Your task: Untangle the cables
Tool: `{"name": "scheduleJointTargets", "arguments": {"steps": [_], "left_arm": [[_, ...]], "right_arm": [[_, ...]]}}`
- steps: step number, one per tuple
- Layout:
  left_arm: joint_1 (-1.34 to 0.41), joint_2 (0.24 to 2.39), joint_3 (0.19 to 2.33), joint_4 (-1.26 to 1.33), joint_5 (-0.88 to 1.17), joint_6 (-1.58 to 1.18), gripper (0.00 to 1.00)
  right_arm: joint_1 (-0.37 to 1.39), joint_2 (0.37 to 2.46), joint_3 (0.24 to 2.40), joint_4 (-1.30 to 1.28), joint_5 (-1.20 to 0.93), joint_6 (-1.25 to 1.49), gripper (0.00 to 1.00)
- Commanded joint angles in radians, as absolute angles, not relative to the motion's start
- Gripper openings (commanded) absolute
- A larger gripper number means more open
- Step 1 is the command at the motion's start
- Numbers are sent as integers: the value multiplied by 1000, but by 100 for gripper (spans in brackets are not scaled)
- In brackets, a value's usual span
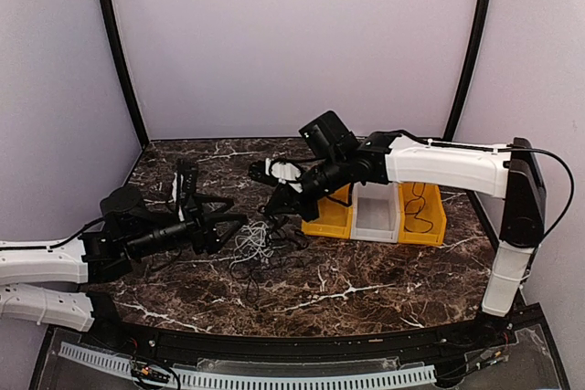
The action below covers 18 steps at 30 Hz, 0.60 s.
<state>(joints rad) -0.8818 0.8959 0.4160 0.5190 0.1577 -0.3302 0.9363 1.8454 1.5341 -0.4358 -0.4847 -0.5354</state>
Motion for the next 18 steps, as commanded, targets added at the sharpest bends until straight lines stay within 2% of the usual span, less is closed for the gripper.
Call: {"name": "scheduleJointTargets", "arguments": {"steps": [1, 5, 12, 17, 18], "left_arm": [[-918, 992, 402, 707, 190, -252, 77], [-964, 1120, 428, 794, 88, -183, 75], [-994, 1344, 409, 1166, -99, -71, 72], [-1007, 1556, 456, 1329, -156, -8, 60], [-1008, 1577, 461, 1339, -157, -7, 54]], "right_arm": [[934, 1816, 1602, -411, -543, -447, 0], [933, 1798, 1626, -412, -556, -415, 0], [927, 1772, 1672, -431, -629, -361, 0], [926, 1767, 1705, -440, -667, -335, 0], [926, 1765, 1716, -445, -673, -334, 0]]}}
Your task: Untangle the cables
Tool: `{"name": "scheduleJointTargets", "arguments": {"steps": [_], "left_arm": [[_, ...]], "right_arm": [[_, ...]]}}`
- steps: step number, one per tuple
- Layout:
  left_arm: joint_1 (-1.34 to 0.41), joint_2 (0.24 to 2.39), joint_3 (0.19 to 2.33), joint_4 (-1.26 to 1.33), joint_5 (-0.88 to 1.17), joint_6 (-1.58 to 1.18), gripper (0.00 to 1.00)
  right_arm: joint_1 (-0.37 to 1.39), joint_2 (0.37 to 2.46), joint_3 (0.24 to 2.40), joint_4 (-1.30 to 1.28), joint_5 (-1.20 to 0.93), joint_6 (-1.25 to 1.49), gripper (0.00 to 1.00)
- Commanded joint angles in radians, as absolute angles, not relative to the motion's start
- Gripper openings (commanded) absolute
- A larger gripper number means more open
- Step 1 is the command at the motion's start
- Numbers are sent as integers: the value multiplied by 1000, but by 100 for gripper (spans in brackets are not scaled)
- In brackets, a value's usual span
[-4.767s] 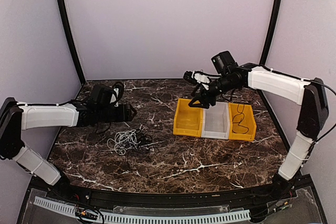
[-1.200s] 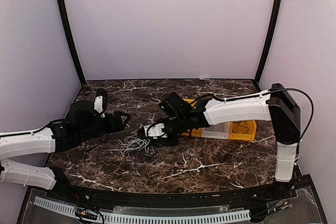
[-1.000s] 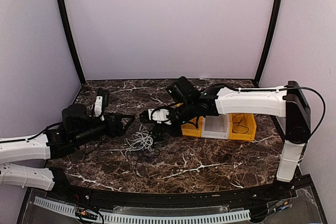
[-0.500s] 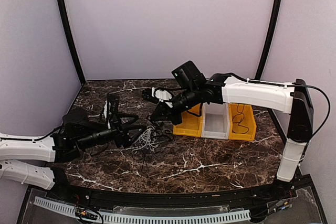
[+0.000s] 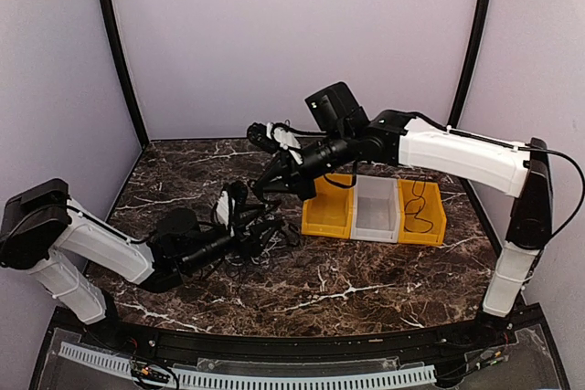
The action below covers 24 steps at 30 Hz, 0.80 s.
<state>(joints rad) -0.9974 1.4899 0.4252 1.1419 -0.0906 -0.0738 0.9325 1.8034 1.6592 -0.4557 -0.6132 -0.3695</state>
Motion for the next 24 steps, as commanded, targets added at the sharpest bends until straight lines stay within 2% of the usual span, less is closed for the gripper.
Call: {"name": "scheduleJointTargets", "arguments": {"steps": [1, 4, 6, 24], "left_arm": [[-1010, 1614, 469, 1353, -157, -6, 50], [-1016, 1675, 476, 1362, -174, -13, 33], [-1019, 1694, 472, 1368, -192, -22, 29], [-1022, 1651, 353, 1314, -272, -69, 24]], "right_arm": [[924, 1761, 1729, -452, -679, -333, 0], [909, 1754, 1775, -483, -706, -330, 0], [895, 1753, 1815, -500, -728, -322, 0], [863, 1764, 2201, -665, -752, -351, 0]]}}
